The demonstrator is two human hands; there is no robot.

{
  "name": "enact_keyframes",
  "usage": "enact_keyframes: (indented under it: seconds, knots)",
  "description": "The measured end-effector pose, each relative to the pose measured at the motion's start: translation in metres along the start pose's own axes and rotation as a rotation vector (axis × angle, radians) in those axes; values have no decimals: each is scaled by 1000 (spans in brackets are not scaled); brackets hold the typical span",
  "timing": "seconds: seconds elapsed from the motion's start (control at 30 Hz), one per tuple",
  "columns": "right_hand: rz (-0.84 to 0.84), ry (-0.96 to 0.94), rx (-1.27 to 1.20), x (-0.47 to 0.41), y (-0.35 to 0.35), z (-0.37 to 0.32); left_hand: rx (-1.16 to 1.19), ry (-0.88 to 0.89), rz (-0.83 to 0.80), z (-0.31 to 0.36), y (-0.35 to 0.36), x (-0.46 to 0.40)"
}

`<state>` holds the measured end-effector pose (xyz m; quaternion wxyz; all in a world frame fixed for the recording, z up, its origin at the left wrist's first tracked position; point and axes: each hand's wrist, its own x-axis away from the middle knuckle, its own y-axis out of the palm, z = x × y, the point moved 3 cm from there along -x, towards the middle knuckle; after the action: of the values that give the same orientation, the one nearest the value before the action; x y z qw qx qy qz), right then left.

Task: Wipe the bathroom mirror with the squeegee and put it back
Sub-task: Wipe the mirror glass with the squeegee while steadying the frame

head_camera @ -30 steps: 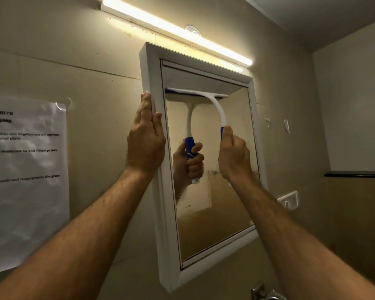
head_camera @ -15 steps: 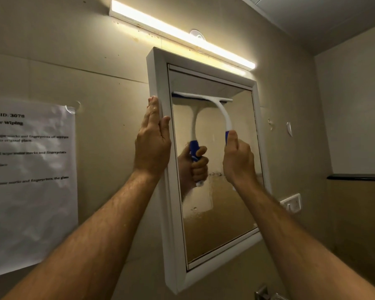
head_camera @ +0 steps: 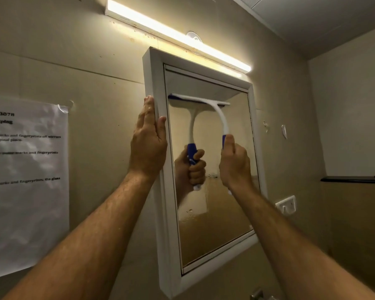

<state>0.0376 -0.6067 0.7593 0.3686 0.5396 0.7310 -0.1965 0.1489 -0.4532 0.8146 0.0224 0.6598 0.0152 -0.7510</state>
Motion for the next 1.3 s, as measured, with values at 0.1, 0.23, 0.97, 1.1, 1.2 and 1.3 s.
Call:
enact_keyframes:
  seconds: [0.1,0.23,0.97,1.1,1.2,1.3]
  knots:
    - [-21,2,-13,10,-4,8,4,-12,20,1,1,2]
    - [-4,-27,-22,-11,-7,-17,0,-17,19,0,1,2]
    - [-67,35,-29,-5,-9,-14,154,-109,-24,4,-1,13]
    - [-53,14,25,30,-13,23,151,-103,-35,5,-1,15]
    - [-58,23,33,47,-19,37,148,-92,-32,6,0,15]
    - [-61,-4,13,33,-21,20,145,-93,-28,5,0,15]
